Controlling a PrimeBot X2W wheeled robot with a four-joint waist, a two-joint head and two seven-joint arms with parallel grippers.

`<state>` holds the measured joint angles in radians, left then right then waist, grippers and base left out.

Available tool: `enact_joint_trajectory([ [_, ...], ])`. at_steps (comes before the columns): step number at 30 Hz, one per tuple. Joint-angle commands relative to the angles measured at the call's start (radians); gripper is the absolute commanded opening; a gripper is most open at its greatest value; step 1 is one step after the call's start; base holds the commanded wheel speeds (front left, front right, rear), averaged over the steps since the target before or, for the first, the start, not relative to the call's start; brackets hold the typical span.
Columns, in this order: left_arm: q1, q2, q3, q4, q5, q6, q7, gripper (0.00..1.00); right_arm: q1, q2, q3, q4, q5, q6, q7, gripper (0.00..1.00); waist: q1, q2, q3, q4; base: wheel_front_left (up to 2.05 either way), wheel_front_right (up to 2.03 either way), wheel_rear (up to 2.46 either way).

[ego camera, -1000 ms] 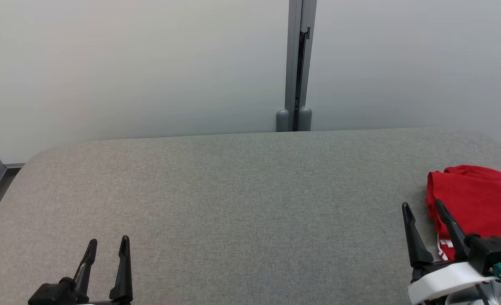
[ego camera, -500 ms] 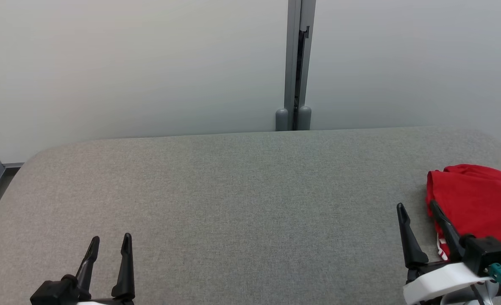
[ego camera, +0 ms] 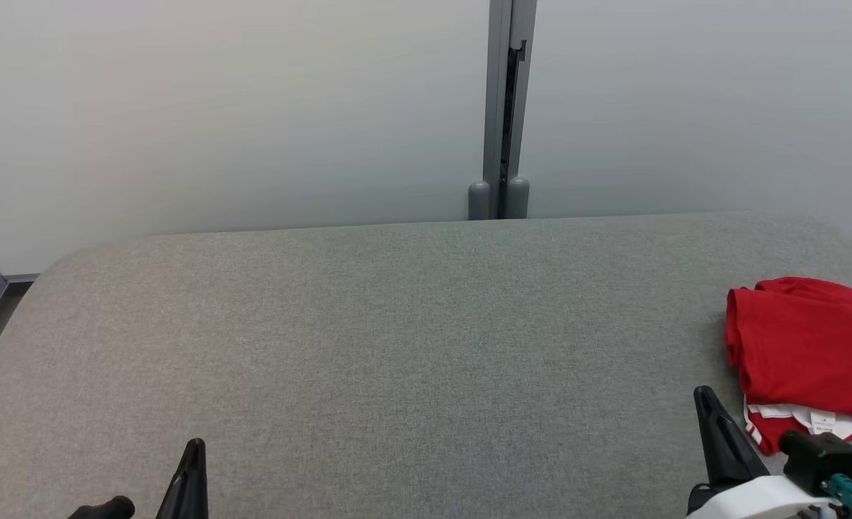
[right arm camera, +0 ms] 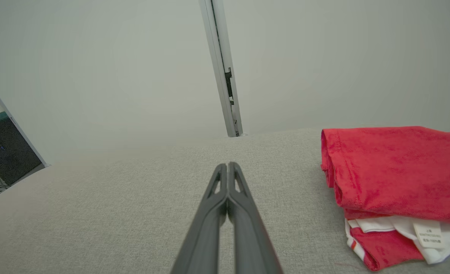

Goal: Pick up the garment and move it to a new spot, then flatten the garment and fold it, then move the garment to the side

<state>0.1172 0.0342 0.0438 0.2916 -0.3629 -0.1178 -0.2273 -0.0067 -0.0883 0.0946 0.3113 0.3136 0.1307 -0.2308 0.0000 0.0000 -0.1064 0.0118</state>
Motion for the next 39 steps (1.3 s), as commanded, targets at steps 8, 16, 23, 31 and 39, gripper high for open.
enact_joint_trajectory([
  [8,-0.055,0.008,0.011,-0.024,-0.165,-0.003,0.040,0.00,-0.036,0.001,-0.032,-0.025,0.171,0.000,0.043,0.00,0.0000,0.0000,0.008,-0.001,0.00,0.00,0.00],
  [16,-0.075,0.009,0.017,-0.029,-0.289,-0.004,0.073,0.00,-0.044,0.005,-0.052,-0.031,0.300,0.000,0.077,0.00,0.0000,0.0000,0.015,-0.002,0.00,0.00,0.00],
  [23,-0.090,0.010,0.022,-0.031,-0.375,-0.005,0.097,0.00,-0.050,0.008,-0.066,-0.036,0.390,0.000,0.101,0.00,0.0000,0.0000,0.021,-0.002,0.00,0.00,0.00],
  [31,-0.108,0.011,0.028,-0.034,-0.482,-0.006,0.127,0.00,-0.058,0.011,-0.083,-0.040,0.501,0.000,0.130,0.00,0.0000,0.0000,0.028,-0.003,0.00,0.00,0.00],
  [39,-0.126,0.012,0.034,-0.036,-0.579,-0.008,0.154,0.00,-0.065,0.014,-0.100,-0.044,0.602,0.000,0.158,0.00,0.0000,0.0000,0.035,-0.004,0.00,0.00,0.00],
])
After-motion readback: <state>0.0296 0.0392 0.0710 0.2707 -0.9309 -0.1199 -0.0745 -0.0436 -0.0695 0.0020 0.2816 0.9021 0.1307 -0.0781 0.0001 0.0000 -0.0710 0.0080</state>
